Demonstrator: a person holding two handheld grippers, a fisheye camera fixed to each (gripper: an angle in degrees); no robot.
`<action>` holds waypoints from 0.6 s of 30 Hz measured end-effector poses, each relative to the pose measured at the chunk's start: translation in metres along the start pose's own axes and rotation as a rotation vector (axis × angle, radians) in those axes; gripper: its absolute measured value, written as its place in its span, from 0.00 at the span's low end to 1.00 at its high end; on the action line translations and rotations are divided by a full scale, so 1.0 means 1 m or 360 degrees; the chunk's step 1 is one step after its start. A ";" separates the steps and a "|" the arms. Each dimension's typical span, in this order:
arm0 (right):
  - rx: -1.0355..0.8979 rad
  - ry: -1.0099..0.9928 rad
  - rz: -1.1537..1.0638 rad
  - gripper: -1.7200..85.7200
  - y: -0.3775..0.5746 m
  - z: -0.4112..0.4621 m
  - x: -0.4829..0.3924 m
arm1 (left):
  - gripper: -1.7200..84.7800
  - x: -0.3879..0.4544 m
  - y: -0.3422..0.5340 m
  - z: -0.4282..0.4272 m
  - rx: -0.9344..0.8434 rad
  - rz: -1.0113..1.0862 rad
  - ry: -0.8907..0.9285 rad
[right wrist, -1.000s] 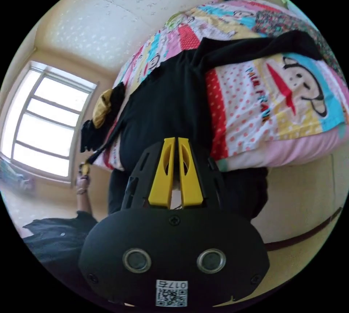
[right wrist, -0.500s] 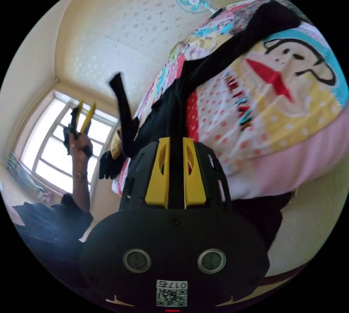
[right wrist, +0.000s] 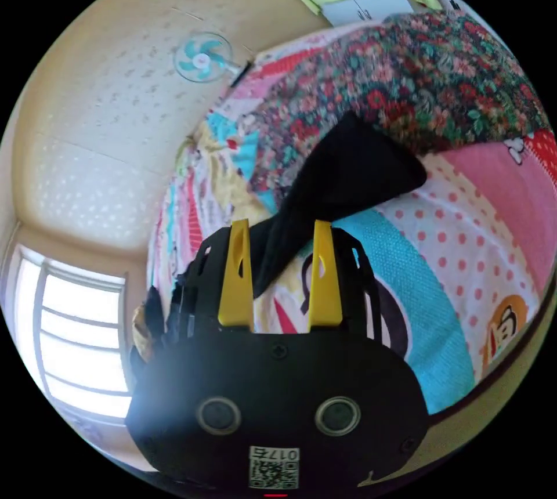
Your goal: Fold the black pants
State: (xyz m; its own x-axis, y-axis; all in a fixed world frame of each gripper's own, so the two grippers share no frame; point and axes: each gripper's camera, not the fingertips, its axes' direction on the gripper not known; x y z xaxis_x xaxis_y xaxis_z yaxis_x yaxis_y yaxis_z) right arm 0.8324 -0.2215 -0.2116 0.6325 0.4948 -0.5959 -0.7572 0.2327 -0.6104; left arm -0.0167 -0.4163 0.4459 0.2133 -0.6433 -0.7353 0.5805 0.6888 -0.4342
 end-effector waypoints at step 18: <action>0.0345 -0.1044 -0.1406 0.07 0.219 0.002 -0.298 | 0.15 -0.053 0.058 -0.033 0.0273 -0.0233 0.0032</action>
State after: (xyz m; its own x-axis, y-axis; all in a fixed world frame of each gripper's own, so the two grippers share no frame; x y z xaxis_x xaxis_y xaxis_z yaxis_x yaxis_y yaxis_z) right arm 0.4775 -0.3166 -0.1667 0.8015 0.4146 0.4309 -0.1381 0.8295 -0.5412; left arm -0.0205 -0.3317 0.4425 0.1023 -0.7243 -0.6818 0.7295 0.5207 -0.4436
